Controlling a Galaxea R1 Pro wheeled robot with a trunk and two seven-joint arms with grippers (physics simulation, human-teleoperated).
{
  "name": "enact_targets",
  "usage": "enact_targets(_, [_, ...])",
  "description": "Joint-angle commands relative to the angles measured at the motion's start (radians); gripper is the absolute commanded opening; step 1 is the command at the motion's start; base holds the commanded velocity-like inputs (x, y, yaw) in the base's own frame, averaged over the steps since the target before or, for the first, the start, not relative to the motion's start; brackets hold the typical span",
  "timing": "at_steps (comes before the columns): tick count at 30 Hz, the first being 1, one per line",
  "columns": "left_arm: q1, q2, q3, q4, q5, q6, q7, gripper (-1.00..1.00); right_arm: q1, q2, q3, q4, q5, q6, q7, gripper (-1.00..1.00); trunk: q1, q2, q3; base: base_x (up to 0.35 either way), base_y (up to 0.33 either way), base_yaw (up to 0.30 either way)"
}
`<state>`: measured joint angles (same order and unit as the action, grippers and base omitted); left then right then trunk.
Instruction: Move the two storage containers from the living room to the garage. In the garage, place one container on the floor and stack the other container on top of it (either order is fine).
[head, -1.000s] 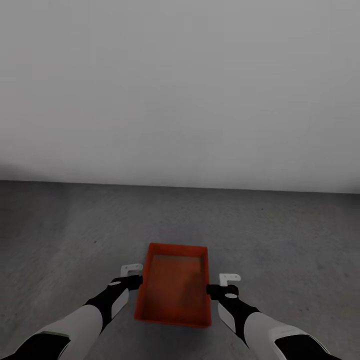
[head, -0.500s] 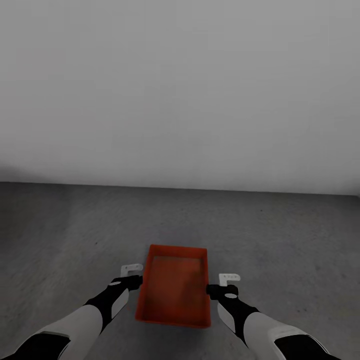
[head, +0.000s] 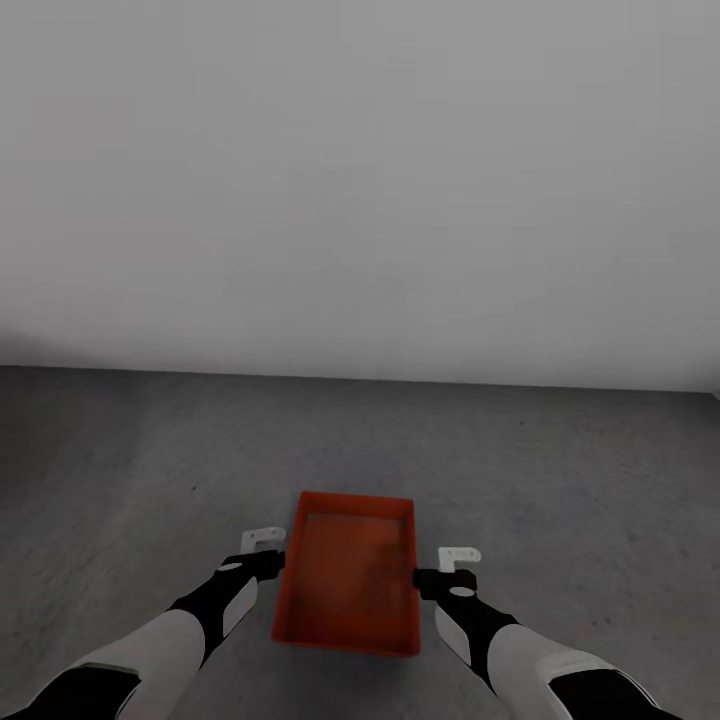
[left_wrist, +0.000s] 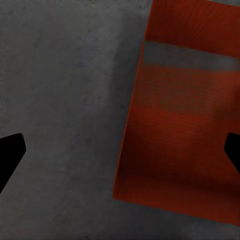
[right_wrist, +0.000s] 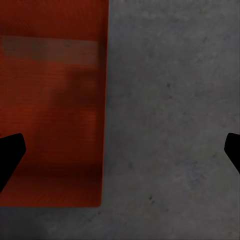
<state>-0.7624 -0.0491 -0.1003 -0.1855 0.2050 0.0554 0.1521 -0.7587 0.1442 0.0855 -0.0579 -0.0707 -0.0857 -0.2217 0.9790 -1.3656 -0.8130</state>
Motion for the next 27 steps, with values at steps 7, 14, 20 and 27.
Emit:
enact_targets(7, [0.0,0.0,-0.01,-0.002,0.01,0.005,0.006,1.0,-0.001,0.0,0.008,0.001,-0.008,-0.003,-0.004,1.0,0.0,0.0,-0.001,0.0,0.0,0.0])
enact_targets(14, [0.0,0.0,-0.009,-0.002,0.01,0.005,0.006,1.0,-0.001,-0.001,0.008,0.001,-0.008,-0.003,-0.004,1.0,0.0,0.0,-0.001,-0.187,0.0,0.0])
enact_targets(20, [0.0,0.0,-0.009,-0.002,0.01,0.005,0.006,1.0,-0.001,0.0,0.008,0.001,-0.008,-0.003,-0.004,1.0,0.0,0.0,-0.001,-0.323,0.0,0.0])
enact_targets(27, [0.0,0.001,-0.009,-0.002,0.009,0.005,0.006,1.0,-0.001,0.0,0.008,0.001,-0.008,-0.002,-0.004,1.0,0.0,0.0,-0.001,-0.334,0.0,0.0])
